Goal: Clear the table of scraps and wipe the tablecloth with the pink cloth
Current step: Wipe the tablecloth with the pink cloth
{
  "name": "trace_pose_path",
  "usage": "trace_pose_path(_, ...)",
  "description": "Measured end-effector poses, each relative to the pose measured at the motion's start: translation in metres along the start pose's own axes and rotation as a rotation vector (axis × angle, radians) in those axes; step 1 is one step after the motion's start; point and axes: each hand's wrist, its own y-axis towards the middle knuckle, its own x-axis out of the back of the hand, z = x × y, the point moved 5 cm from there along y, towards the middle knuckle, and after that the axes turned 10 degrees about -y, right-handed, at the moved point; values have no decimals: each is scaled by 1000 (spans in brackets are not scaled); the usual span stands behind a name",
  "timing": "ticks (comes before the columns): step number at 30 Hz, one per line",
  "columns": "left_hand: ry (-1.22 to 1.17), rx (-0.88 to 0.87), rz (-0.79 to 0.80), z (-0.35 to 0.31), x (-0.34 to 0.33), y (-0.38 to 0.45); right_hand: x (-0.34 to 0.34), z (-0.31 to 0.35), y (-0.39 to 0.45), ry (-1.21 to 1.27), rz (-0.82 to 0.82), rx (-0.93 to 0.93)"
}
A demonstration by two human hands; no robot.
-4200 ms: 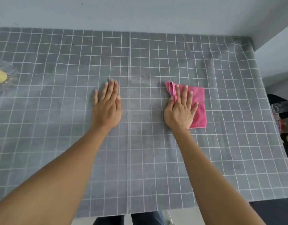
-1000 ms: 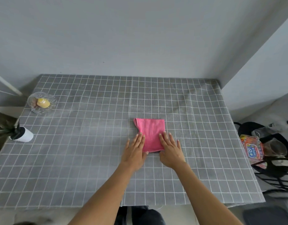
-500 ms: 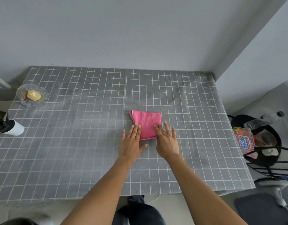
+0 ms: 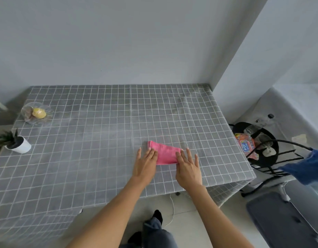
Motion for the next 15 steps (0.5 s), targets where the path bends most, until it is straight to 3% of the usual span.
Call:
trace_pose_path(8, -74, -112, -109, -40, 39, -16, 36, -33, -31, -16, -92, -85)
trace_pose_path(15, -103, -108, -127, -75, 39, -2, 44, -77, -23, 3, -89, -55)
